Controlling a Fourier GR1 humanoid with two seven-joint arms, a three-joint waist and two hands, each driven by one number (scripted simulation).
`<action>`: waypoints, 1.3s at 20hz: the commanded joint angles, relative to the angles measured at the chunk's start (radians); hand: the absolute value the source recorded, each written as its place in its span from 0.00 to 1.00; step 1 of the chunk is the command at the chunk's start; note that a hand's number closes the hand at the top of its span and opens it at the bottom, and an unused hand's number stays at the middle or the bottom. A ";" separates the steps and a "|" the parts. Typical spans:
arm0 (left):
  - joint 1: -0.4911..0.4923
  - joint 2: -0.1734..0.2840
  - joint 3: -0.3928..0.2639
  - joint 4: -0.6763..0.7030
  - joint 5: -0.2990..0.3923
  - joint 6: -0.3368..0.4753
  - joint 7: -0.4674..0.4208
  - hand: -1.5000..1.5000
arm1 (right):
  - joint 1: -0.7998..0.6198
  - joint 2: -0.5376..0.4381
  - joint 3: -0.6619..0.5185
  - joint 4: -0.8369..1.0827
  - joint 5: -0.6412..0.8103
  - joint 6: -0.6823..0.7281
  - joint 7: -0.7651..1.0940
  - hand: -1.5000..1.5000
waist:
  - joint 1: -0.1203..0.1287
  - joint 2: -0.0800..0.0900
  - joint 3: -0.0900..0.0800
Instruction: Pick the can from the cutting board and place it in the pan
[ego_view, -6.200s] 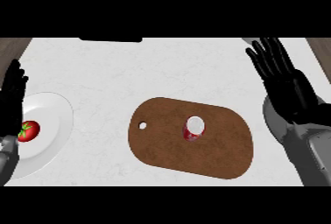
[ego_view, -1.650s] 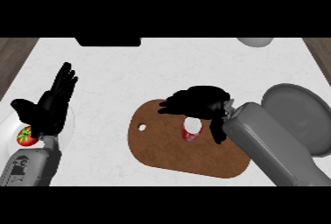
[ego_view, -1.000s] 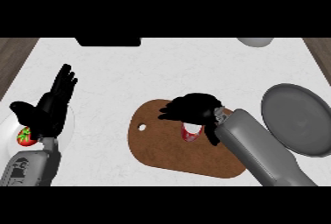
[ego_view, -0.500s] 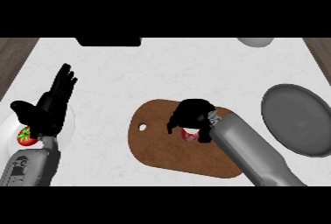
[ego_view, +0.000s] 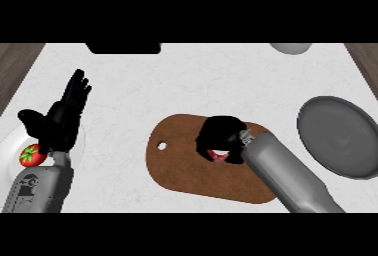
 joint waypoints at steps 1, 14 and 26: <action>0.020 0.011 0.005 -0.086 0.008 0.003 0.063 0.50 | 0.054 0.023 -0.067 -0.054 -0.011 0.084 0.128 1.00 | -0.004 -0.001 0.001; 0.094 0.022 0.040 -0.045 0.010 0.005 0.006 0.50 | 0.535 0.171 -0.219 -0.582 0.055 -0.348 0.841 1.00 | -0.105 -0.033 -0.001; 0.055 0.017 0.016 -0.087 0.018 -0.021 0.045 0.50 | 0.784 0.171 -0.250 -1.155 -0.040 -0.410 1.060 1.00 | -0.015 0.002 0.001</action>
